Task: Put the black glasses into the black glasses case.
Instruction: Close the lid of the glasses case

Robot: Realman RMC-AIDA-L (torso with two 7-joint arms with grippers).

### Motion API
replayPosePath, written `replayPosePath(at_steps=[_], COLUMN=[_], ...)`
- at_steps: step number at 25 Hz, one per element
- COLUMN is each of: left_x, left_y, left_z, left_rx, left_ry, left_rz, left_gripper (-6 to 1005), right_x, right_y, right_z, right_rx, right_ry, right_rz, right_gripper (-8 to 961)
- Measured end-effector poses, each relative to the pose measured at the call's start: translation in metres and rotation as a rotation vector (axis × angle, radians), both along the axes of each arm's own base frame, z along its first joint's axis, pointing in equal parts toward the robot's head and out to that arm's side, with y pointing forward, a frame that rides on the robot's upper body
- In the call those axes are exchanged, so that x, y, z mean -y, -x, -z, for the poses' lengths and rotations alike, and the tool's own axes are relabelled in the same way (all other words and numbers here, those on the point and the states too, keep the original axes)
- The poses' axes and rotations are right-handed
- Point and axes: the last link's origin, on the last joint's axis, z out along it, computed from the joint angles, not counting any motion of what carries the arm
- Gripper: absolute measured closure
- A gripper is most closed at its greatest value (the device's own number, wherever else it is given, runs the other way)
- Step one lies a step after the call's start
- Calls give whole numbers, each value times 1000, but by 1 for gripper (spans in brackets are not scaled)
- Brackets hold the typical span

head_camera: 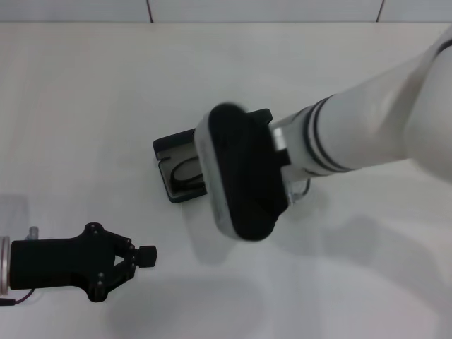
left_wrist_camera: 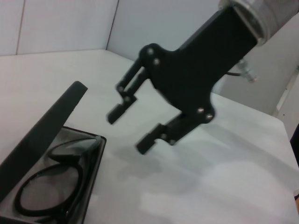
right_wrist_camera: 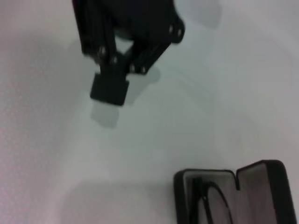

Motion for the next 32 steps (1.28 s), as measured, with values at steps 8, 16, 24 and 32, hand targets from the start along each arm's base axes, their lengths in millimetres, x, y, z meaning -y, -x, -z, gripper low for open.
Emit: replayPosePath(at_steps=[8,16,24,32], left_x=[-1,-11,-19,-24], left_y=[-3,-10,-16,-19], left_z=[-1,-7,-5,4], left_rx=[16,62,75,68], left_ry=[-4,-63,-82,-95], left_rz=[8,7,13,7], left_gripper=[998,998,998,998], right_x=[-10,-26,-18,15], right_y=[-8,-51,-133,-212], right_z=[-45,-108,-160,-156], right_rx=[-200,-527,-956,-1123], right_ry=[-38,70,321,261], right_rz=[240,568,698,616], right_gripper=[516,517,516,406])
